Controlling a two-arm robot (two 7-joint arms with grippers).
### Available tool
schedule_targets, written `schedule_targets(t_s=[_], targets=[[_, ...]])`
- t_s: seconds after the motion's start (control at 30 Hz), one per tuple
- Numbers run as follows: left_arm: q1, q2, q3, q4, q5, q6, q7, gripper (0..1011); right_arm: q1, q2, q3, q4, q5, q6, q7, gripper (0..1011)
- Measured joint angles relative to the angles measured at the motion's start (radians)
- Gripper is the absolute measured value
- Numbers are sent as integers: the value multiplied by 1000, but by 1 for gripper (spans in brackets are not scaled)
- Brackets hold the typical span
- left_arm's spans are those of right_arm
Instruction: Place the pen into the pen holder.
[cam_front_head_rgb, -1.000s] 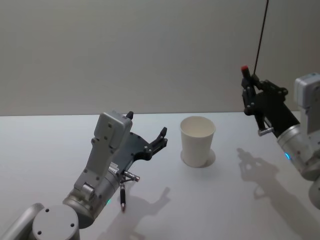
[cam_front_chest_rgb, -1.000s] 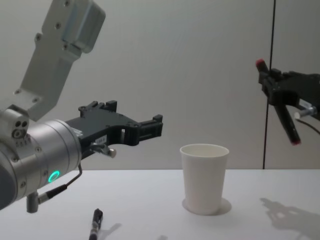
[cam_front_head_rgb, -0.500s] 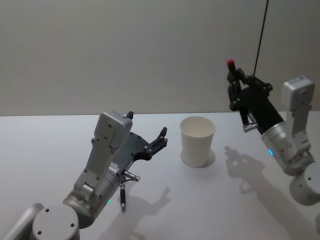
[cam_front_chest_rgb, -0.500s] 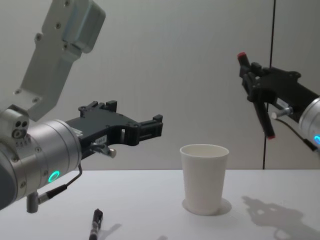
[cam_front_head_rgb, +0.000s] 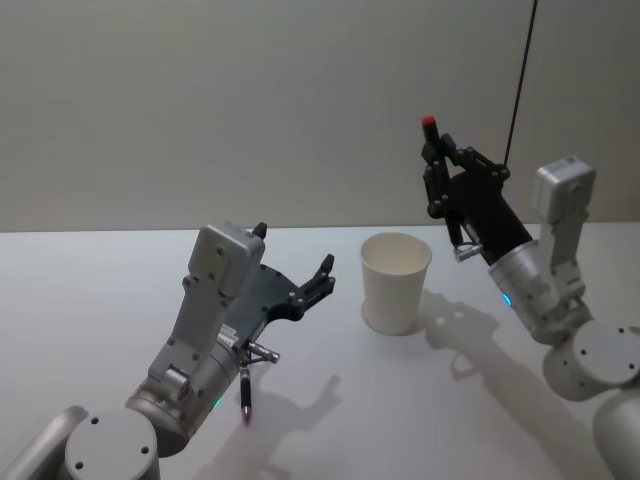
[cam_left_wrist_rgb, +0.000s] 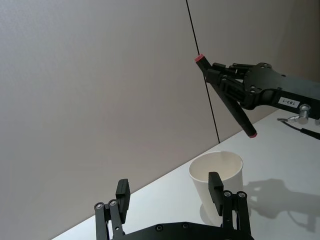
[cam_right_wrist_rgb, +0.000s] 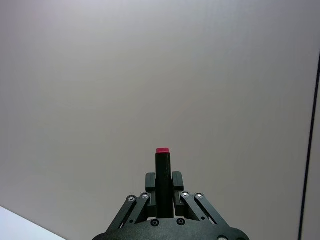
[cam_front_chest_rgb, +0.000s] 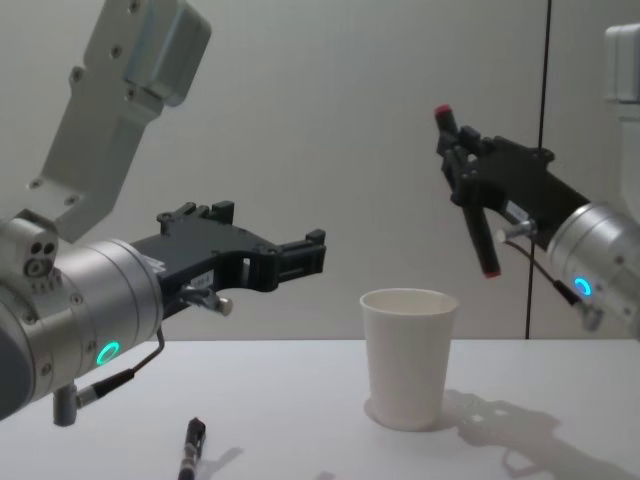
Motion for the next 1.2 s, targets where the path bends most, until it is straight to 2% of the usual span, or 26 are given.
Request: schedule_targets(t_s=[0.2,0.67,0.97,1.2], targets=[[0,0,0,0,0,0,0,1003,40,-21,-9,76,12,-41,15,179],[0,0,0,0,0,0,0,1003,160,-74,-19,312,54,-148,64,179],[0,0,0,0,0,0,0,1003,219,-101,-20,437,80,-200,96,178],[0,0,0,0,0,0,0,1003,248,-116,-21,509,92,-230,114,179]])
